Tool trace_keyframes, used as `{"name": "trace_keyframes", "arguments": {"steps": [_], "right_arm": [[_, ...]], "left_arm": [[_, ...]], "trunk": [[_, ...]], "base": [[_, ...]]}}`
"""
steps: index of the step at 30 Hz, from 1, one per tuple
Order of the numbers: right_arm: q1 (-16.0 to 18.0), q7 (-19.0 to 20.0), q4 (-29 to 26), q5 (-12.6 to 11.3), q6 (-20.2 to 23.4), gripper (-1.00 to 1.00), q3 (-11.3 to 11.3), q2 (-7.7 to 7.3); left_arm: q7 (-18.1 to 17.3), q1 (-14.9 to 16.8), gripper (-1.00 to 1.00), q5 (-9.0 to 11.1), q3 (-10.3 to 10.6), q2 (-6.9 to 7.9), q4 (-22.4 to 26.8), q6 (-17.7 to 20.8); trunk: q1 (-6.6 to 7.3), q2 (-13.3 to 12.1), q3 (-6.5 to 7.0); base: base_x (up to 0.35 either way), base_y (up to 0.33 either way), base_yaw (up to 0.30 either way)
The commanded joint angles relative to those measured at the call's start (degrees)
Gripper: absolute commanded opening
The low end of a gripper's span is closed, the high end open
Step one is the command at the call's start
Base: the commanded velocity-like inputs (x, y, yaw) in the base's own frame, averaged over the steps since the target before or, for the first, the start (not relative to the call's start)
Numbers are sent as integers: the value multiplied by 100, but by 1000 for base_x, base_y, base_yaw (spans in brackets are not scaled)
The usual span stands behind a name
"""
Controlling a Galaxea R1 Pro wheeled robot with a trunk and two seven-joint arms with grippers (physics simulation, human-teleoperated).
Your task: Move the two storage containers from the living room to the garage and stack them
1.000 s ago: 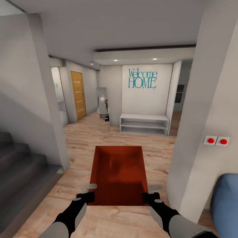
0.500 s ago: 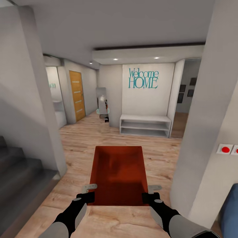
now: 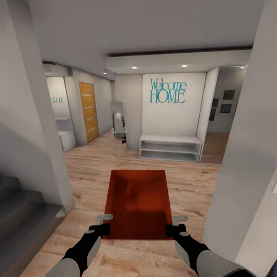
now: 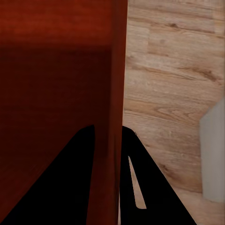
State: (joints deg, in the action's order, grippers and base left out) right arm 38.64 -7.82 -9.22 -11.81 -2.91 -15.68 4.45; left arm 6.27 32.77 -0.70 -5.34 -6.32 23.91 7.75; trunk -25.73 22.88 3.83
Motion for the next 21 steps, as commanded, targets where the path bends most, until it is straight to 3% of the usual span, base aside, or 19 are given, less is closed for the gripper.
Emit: {"name": "trace_keyframes", "arguments": {"steps": [1,21], "right_arm": [[3,-31,26,-93,-27,-100,74,-2],[3,-28,26,-93,-27,-100,74,-5]], "left_arm": [[112,2,-100,-115,-63,105,35,24],[112,2,-100,-115,-63,105,35,24]], "trunk": [[-5,4,-2],[-5,4,-2]], "base": [[322,0,0],[322,0,11]]}}
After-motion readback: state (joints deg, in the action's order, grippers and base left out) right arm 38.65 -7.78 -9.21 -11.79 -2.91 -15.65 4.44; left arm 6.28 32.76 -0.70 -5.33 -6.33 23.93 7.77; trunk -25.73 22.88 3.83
